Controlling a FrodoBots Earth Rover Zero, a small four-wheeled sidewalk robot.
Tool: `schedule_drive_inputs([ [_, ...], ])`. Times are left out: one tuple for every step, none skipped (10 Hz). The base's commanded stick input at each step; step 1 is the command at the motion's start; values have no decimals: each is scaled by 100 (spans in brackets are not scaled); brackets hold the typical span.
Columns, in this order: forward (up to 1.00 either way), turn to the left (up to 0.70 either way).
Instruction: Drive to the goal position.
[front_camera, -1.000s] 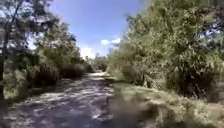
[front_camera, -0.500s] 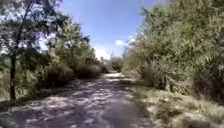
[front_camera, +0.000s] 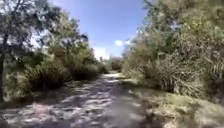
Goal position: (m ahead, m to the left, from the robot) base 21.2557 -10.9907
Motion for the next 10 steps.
schedule_drive_inputs([
  [85,0],
  [85,0],
  [85,0],
  [85,0],
  [85,0],
  [85,0],
  [85,0],
  [85,0],
  [85,0],
  [85,0],
])
